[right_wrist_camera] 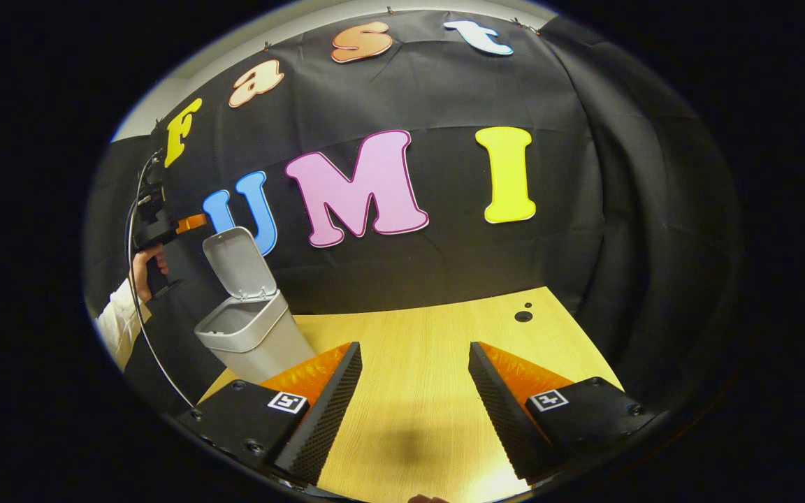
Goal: Press the lid of the desktop garbage bin to open it, pick up the crumpled paper on the desktop and throw it into the bin, then pick up the pop can on the desktop and drop it into the bin, and finally close the garbage bin lid.
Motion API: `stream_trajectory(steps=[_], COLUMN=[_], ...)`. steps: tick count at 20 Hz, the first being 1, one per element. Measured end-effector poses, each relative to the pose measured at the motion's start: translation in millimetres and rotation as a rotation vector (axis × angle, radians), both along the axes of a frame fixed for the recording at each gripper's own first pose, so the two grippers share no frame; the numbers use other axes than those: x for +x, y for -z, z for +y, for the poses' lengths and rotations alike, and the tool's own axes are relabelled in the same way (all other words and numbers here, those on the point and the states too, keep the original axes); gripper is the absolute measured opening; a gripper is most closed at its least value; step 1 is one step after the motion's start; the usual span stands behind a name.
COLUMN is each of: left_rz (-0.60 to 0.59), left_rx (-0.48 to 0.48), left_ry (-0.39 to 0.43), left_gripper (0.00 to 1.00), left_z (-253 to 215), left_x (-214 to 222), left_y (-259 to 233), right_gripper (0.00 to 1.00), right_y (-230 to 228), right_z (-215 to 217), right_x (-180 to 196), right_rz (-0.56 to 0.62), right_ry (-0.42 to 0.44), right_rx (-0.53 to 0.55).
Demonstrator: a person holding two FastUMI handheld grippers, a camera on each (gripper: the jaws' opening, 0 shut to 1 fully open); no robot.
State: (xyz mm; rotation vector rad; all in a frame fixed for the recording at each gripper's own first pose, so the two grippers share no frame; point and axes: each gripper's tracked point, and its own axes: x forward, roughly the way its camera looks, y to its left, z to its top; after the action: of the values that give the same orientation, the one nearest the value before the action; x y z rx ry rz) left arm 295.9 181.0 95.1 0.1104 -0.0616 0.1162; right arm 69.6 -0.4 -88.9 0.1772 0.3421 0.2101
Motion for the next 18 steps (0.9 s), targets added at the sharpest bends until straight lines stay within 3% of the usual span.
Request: stream_trajectory(steps=[5, 8, 12, 18], left_rz=[0.116, 0.136, 0.187, 0.248], left_rx=[-0.076, -0.066, -0.072, -0.136], left_ry=[0.039, 0.047, 0.047, 0.085], left_gripper=[0.07, 0.08, 0.08, 0.08], left_z=[-8.7, -7.7, -10.5, -18.9], left_x=[41.8, 49.8, 36.9, -19.3], left_y=[38.8, 45.1, 49.2, 71.9], right_gripper=[0.99, 0.99, 0.99, 0.99], right_y=[2.8, 5.6, 7.8, 2.9], right_z=[-8.8, -15.0, -14.5, -3.5], right_x=[-3.0, -5.9, -5.8, 2.8], right_rz=[0.009, 0.012, 0.025, 0.01], right_ry=[0.022, 0.039, 0.042, 0.013], right_rx=[0.014, 0.008, 0.015, -0.002])
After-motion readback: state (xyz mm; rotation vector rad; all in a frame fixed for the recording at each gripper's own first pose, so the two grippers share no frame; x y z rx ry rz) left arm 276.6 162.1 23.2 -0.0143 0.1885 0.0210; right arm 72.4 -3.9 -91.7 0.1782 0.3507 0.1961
